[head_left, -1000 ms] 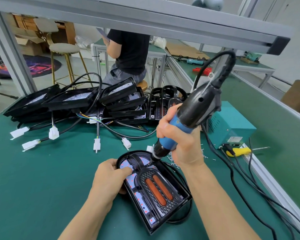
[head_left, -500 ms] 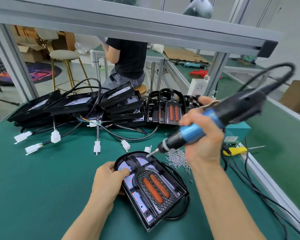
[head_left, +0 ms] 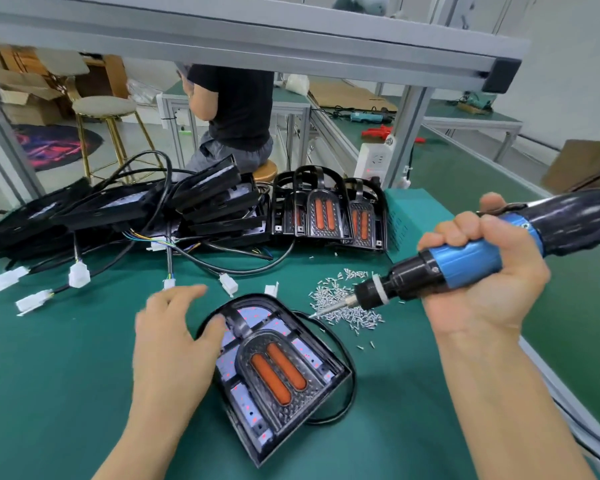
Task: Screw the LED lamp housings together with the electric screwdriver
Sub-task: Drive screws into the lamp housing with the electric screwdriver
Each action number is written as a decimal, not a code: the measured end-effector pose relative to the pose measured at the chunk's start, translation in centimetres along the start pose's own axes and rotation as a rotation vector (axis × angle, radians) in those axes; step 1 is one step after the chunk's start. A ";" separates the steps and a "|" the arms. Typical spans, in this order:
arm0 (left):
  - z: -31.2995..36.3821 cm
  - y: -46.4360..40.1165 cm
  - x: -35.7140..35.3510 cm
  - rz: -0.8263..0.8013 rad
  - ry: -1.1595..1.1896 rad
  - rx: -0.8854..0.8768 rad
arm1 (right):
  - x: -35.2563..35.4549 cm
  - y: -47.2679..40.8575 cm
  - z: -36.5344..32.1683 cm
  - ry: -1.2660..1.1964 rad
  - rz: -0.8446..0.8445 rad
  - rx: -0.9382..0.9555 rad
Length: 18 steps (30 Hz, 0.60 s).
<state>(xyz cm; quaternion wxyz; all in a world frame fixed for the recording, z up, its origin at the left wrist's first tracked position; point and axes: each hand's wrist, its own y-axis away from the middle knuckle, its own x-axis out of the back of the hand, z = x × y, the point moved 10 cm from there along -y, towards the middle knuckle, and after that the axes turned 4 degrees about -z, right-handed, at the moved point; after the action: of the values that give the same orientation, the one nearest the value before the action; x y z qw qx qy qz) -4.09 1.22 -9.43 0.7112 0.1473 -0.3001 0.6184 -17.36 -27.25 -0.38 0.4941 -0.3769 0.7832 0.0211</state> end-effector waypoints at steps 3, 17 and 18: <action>5.3 1.6 0.3 -0.089 0.236 -0.227 | -0.3 0.3 0.2 -0.007 0.002 -0.014; 8.1 3.3 -3.1 -0.321 0.433 -0.222 | -1.0 1.1 0.6 -0.018 0.012 -0.038; 8.1 3.2 -3.1 -0.315 0.416 -0.226 | -1.0 1.2 0.5 -0.011 0.017 -0.036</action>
<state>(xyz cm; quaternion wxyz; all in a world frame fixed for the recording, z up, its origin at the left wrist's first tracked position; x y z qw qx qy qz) -9.31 -5.32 -5.57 0.8568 -0.0183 -0.1881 0.4798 -17.51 -25.61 -0.21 0.4912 -0.3791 0.7831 0.0416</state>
